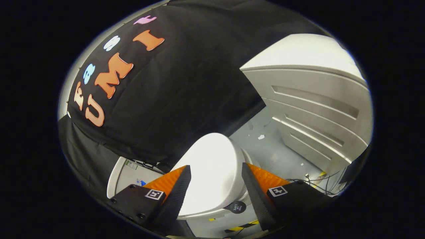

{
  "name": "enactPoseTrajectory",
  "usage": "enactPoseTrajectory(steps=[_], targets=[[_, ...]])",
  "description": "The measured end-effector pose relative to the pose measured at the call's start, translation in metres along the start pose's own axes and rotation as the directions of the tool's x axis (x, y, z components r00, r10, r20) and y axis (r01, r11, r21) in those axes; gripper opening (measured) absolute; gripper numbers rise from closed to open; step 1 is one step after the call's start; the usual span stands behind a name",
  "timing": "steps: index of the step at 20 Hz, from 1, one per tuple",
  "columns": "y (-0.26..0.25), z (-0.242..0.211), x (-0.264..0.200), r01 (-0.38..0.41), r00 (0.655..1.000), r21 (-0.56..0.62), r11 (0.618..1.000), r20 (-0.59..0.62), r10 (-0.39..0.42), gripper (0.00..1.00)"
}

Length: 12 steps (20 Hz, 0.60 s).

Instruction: Open the toilet lid.

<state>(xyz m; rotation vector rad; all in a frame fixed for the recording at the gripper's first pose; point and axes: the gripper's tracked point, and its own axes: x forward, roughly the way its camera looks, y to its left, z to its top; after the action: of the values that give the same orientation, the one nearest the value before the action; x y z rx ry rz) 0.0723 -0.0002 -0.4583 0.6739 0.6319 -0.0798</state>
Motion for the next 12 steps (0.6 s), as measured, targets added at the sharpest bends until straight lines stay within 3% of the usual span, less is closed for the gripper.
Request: enactPoseTrajectory(steps=[7, 12], targets=[[-0.062, -0.083, 0.032, 0.059, 0.983, 0.138, 0.989, -0.181, -0.033, 0.97], [-0.063, -0.099, 0.034, -0.002, 0.979, 0.311, 0.950, -0.192, 0.064, 0.95]])
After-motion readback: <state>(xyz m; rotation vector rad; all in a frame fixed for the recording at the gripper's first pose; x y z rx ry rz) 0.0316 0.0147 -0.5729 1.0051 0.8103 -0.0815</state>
